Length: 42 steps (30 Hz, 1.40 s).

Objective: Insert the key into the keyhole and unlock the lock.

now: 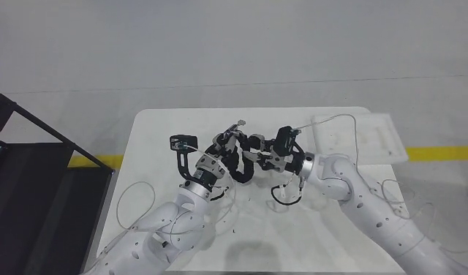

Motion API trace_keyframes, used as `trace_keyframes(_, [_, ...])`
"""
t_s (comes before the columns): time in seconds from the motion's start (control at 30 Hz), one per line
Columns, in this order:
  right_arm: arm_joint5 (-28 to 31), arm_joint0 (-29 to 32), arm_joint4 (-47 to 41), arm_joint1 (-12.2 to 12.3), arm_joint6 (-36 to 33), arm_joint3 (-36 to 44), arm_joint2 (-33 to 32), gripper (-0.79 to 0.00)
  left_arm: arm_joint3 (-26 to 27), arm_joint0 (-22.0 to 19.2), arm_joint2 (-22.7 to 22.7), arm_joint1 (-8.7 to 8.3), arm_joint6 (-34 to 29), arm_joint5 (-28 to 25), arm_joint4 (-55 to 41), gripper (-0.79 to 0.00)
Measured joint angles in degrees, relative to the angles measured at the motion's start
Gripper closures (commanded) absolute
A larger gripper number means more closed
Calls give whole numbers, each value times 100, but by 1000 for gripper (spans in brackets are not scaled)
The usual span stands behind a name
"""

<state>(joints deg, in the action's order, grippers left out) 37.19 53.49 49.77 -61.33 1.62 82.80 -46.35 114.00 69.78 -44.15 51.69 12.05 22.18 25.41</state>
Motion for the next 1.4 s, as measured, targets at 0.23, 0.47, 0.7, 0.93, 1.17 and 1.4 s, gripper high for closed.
trace_keyframes(0.23, [114,-70,-223,-87,-225,-139,39,0,0,0,0,0,0,0,0,0])
trace_keyframes(0.47, [199,-33,-254,-127,-249,-152,-36,0,0,0,0,0,0,0,0,0])
trace_keyframes(0.7, [398,349,-210,-26,-39,43,-458,0,0,0,0,0,0,0,0,0])
trace_keyframes(0.93, [543,861,-255,105,87,403,-988,0,0,0,0,0,0,0,0,0])
trace_keyframes(1.17, [50,1203,-1292,203,-1167,403,-1310,0,0,0,0,0,0,0,0,0])
trace_keyframes(1.4, [-209,1361,-2102,308,-2533,836,-1657,0,0,0,0,0,0,0,0,0])
